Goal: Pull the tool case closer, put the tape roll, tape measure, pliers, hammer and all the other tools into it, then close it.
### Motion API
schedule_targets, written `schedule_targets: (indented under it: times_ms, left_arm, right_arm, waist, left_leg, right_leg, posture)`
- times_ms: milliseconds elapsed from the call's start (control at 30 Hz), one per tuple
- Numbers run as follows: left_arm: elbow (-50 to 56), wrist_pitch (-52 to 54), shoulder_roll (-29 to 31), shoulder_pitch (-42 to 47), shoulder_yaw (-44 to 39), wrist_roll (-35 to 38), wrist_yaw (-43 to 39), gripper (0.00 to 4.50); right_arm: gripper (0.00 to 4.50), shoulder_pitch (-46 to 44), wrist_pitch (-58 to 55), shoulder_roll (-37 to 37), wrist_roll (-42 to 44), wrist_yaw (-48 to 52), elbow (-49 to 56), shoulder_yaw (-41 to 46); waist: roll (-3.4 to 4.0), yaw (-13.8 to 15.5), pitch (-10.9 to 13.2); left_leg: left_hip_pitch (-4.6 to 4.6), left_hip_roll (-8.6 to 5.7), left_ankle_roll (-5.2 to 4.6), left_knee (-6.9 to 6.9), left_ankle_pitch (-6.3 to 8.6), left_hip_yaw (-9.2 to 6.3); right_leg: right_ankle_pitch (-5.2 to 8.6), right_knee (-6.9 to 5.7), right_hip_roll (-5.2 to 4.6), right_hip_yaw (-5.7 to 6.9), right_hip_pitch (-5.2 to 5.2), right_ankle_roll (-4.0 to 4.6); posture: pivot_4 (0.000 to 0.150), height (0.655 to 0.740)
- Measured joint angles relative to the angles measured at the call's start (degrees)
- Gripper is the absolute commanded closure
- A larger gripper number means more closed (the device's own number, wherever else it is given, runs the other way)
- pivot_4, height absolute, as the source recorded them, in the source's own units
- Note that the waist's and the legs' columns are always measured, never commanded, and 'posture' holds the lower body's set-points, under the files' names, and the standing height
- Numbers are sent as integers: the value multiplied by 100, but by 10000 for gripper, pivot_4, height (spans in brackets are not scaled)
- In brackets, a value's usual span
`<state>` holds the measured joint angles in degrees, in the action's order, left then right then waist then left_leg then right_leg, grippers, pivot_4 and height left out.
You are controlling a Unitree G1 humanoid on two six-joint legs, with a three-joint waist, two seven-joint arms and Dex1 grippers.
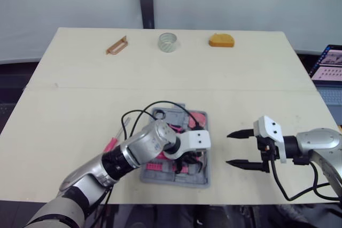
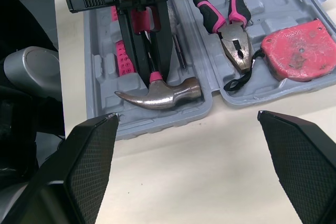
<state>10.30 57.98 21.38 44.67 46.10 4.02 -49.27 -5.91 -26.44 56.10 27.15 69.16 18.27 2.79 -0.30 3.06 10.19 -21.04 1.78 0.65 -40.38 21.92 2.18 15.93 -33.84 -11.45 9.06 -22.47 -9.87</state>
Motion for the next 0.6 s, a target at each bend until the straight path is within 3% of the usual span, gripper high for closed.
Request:
schedule_targets:
  times_ms: [600]
  left_arm:
    - [1, -310, 54, 0, 55, -134, -33, 44935]
  right_arm:
    - [0, 0, 0, -1, 2, 0, 0, 0]
  waist:
    - [0, 0, 0]
  left_leg:
    - [0, 0, 0, -2, 0, 0]
  right_leg:
    - [0, -1, 0, 0, 0, 0]
  posture:
    - [1500, 7400]
